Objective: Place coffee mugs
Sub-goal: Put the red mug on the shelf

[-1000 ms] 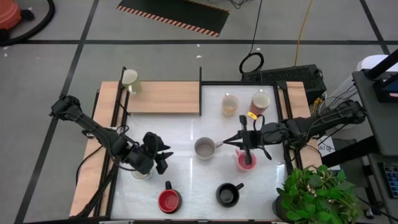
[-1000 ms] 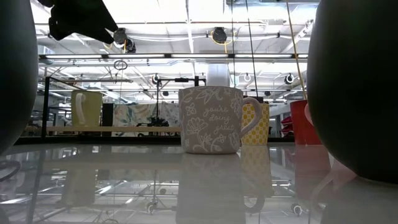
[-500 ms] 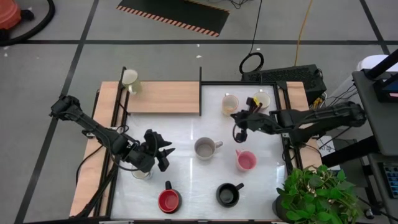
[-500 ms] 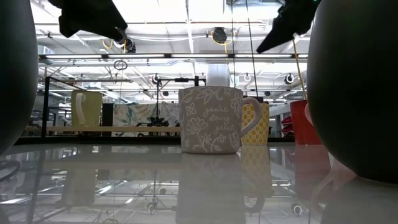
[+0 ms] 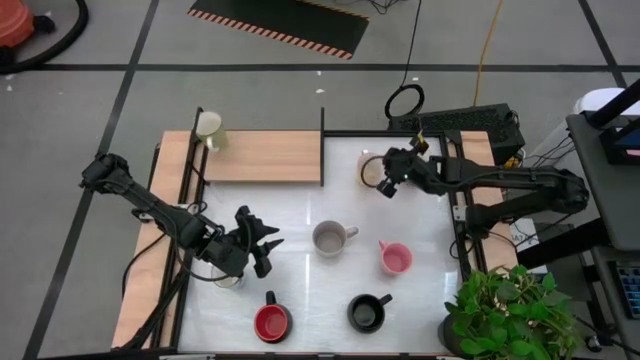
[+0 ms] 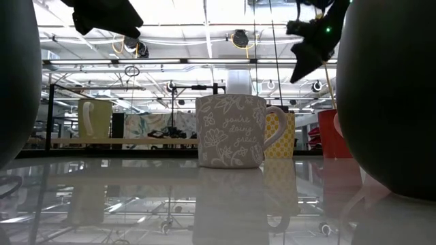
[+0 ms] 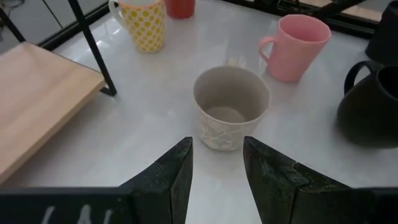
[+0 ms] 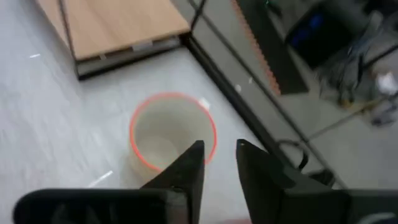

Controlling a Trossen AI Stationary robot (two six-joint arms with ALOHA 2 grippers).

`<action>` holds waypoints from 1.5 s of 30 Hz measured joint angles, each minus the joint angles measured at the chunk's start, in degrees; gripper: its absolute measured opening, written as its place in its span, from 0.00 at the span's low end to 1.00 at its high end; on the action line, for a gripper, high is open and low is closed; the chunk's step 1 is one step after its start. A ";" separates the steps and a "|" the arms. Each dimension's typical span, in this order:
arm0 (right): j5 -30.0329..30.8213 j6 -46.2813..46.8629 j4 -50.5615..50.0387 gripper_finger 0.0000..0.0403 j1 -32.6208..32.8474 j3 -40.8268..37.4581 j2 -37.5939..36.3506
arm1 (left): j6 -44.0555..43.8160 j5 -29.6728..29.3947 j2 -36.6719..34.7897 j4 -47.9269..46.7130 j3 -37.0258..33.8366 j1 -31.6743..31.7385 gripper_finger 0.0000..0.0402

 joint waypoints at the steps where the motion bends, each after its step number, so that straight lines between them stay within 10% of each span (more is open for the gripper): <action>1: -0.77 0.88 -0.82 0.25 -0.92 0.00 0.05 | 0.24 -0.02 -0.02 -0.02 0.00 0.17 0.36; 45: -3.12 12.87 -13.74 0.46 -10.66 0.02 6.08 | 4.90 0.08 -0.02 0.36 0.00 7.45 0.36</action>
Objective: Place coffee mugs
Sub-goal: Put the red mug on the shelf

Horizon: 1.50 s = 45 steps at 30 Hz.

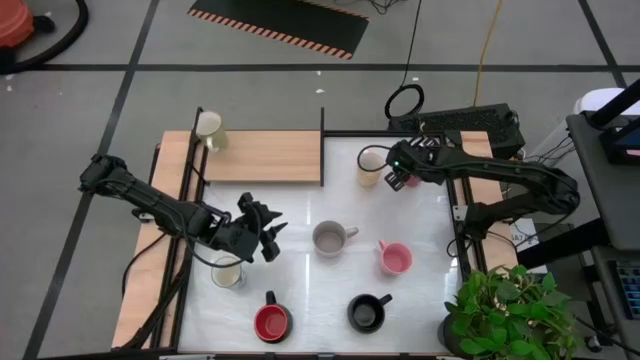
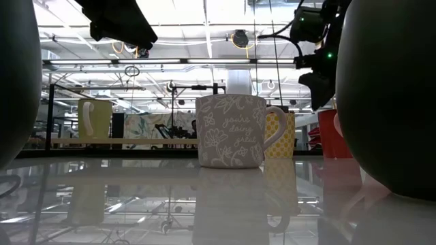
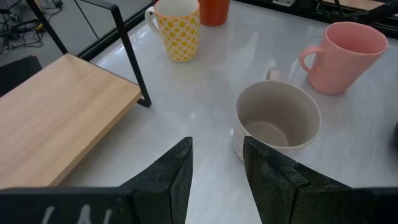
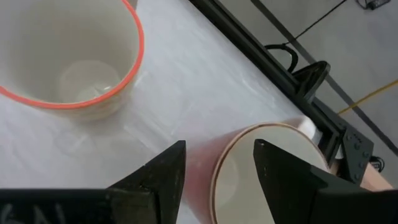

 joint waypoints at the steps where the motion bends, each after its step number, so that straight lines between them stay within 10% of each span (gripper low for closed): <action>1: 0.07 0.66 -0.02 0.46 -0.18 0.00 0.25 | 0.03 0.01 -0.02 0.04 0.00 0.16 0.36; 12: 3.94 4.81 -3.85 0.45 -1.86 0.00 0.19 | -0.05 0.01 -0.02 0.03 0.00 0.64 0.36; 31: -12.29 1.34 1.47 0.63 -3.16 -4.00 0.19 | 0.02 -0.01 -0.02 0.03 0.00 1.42 0.36; 45: -13.83 -0.16 0.87 0.22 -3.20 -4.03 0.23 | -0.51 -0.01 -0.02 0.03 0.00 2.01 0.36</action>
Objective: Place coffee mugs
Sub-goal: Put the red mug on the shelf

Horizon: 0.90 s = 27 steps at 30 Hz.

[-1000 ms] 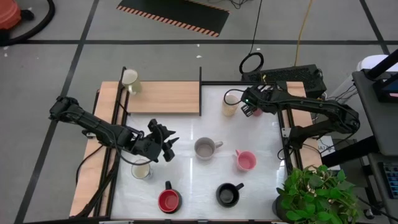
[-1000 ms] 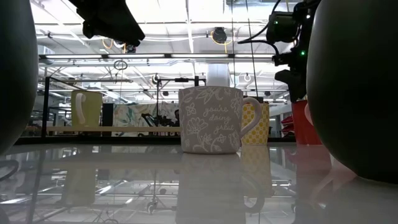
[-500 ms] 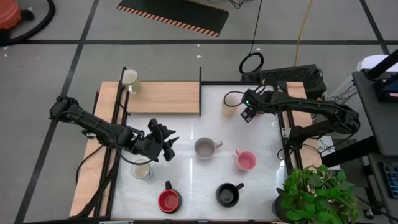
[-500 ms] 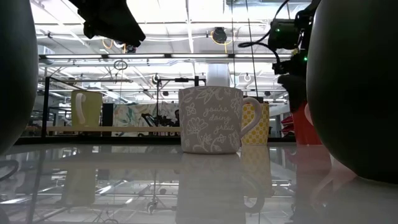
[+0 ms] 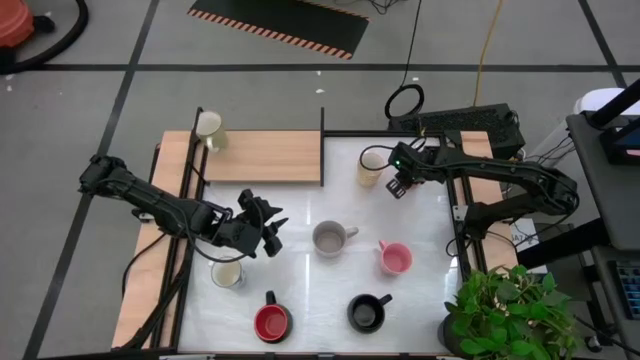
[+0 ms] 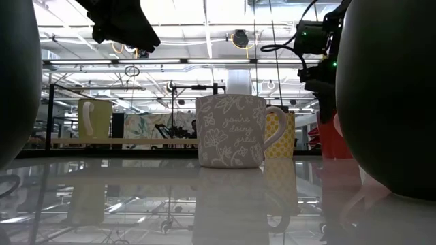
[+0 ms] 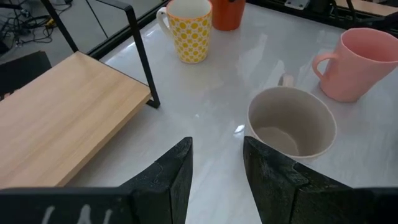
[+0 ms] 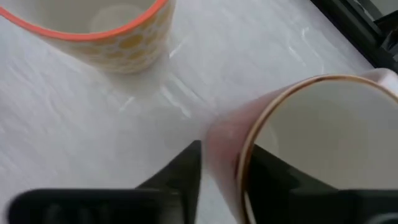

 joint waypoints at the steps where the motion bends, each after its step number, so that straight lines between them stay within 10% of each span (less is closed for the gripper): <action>1: 0.01 -0.32 0.00 0.18 -0.01 0.00 0.00 | 0.00 0.00 0.00 0.00 0.00 0.00 0.36; 6: -0.98 -3.85 -0.02 0.03 0.05 0.03 -0.13 | 0.22 0.00 0.00 0.00 0.00 0.00 0.36; 27: -9.33 -2.79 -3.93 0.03 10.47 4.51 -13.59 | 0.79 -0.02 0.00 -0.09 0.00 0.00 0.36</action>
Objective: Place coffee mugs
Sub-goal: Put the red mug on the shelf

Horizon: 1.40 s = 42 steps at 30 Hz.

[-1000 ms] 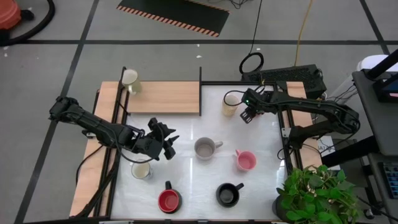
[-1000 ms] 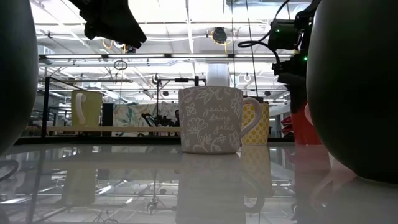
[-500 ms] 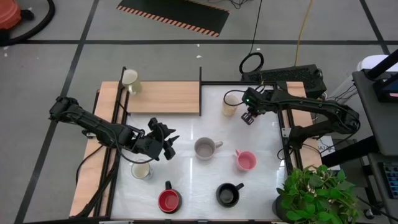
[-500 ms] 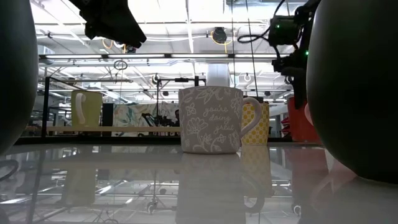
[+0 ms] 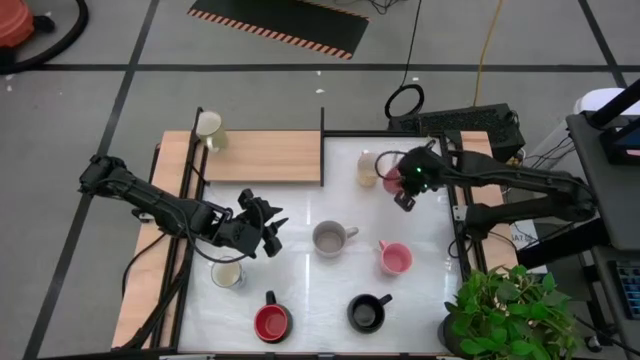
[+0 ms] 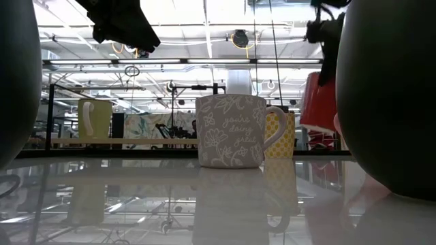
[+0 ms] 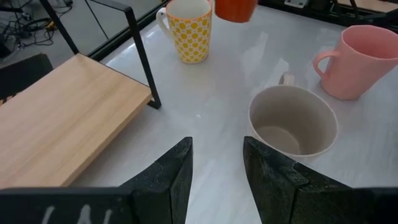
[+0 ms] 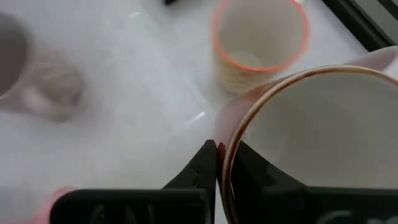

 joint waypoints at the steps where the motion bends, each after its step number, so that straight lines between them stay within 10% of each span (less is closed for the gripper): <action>1: -0.09 -0.03 0.02 0.03 0.90 0.00 -0.60 | -0.11 0.00 0.00 0.04 0.00 0.00 0.36; 17: -8.91 -8.69 17.83 0.03 12.15 0.02 -2.22 | -0.01 -0.02 0.02 0.11 0.00 0.00 0.36; 27: -2.96 -3.00 44.88 0.03 13.60 1.05 3.41 | 8.47 0.92 -2.79 -1.60 0.09 -1.25 0.36; 42: 5.63 -18.55 40.07 0.03 12.05 40.23 38.39 | -0.71 -3.19 -11.30 -19.25 0.09 -4.39 0.36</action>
